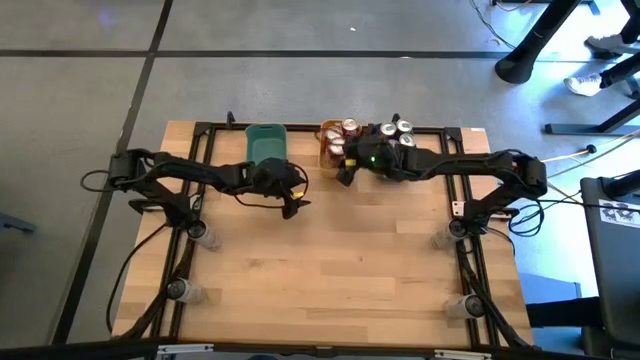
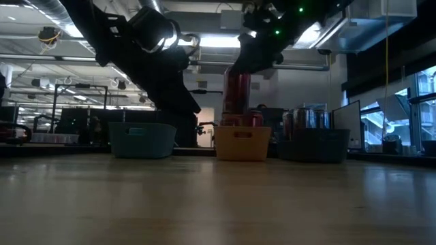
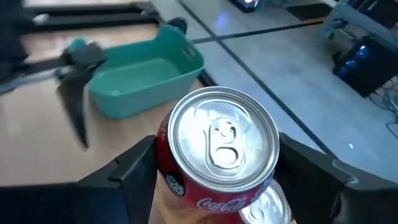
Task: Sort soda cans
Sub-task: Put the red soda can into the yellow bin
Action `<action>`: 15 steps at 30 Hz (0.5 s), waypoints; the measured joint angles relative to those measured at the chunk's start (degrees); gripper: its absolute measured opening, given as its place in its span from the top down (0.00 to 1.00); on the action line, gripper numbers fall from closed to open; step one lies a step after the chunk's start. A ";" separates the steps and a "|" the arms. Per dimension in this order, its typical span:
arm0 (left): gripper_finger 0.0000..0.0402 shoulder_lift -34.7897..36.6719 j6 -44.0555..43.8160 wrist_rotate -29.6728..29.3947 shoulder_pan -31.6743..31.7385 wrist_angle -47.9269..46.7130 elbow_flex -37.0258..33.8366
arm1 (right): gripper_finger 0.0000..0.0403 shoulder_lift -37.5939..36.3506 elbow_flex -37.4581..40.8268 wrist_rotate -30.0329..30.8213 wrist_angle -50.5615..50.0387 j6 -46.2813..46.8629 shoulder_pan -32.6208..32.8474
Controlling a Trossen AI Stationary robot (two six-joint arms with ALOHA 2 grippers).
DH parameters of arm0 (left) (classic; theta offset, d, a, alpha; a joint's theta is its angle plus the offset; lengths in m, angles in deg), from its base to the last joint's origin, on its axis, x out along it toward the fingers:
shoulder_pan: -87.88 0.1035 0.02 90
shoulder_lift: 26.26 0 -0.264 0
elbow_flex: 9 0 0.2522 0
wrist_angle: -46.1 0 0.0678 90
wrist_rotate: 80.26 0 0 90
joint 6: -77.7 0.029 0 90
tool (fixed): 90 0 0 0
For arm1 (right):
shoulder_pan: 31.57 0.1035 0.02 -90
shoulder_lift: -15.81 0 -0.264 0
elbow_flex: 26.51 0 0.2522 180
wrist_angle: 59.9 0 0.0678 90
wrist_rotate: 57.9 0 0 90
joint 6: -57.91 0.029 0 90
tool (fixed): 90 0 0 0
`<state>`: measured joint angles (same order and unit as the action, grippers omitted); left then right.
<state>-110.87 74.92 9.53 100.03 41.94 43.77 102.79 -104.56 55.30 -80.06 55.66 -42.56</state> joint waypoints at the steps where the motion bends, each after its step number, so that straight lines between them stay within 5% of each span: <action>1: 0.13 0.01 0.00 0.00 -0.05 0.05 0.00 | 0.33 0.61 0.00 -0.04 1.19 -0.33 -0.65; 7: 0.13 0.01 -0.16 0.00 -0.10 -0.18 0.00 | 0.33 6.18 0.01 -3.22 6.36 -2.79 -3.52; 15: 0.13 0.01 0.25 -0.02 -0.10 -0.43 0.00 | 0.33 9.89 0.04 0.21 6.93 -3.60 -3.63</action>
<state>-110.86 75.17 9.51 99.93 41.51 43.77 112.68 -104.52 55.51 -73.13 52.06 -46.19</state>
